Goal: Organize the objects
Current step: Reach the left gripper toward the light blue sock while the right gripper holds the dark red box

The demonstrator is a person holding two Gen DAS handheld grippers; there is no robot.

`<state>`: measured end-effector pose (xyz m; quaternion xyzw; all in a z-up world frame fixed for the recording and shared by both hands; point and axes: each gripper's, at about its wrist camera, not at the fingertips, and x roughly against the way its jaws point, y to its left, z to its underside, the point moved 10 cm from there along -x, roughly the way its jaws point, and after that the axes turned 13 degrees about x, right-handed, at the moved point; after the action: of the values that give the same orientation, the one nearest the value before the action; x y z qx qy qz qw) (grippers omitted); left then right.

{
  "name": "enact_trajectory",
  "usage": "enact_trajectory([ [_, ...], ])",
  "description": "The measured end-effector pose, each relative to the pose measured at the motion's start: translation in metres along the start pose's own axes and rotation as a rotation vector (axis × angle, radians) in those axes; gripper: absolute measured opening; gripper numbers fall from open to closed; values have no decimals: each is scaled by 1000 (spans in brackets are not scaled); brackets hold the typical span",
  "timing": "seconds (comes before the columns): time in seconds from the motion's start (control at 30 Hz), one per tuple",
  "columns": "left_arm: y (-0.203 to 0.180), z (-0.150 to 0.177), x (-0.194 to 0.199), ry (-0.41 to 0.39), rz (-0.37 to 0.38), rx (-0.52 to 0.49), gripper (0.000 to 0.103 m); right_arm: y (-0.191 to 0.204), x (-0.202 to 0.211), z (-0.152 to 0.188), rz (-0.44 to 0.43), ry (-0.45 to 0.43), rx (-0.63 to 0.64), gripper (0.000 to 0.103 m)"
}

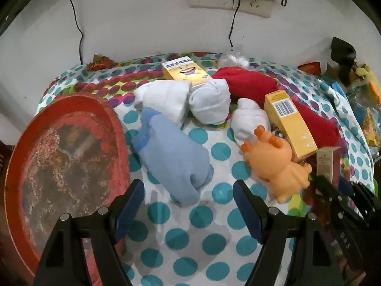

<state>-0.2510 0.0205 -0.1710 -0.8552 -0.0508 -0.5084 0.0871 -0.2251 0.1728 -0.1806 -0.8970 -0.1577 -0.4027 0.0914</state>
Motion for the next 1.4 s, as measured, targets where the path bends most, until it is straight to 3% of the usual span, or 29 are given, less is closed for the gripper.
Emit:
enact_trajectory([
  [0.3,-2,-4,-21,2,-65,2,79,-3,-3,2,-10,8,-15,28],
  [0.4,0,-4,-24,2,-80,0,65,-3,-5,1,-10,9,-14,28],
  [0.47,3,-2,-28,15,-98,-3,43,-3,-5,2,-11,11,-15,28],
  [0.63,2,-1,-24,2,-89,-19,33,-3,-4,2,-10,11,-15,28],
  [1.07,-1,16,5,8,-5,-47,31,-2,-4,2,-10,12,-16,28],
  [1.4,10,26,47,-44,1,-78,31,-1,1,0,-40,-20,-33,28],
])
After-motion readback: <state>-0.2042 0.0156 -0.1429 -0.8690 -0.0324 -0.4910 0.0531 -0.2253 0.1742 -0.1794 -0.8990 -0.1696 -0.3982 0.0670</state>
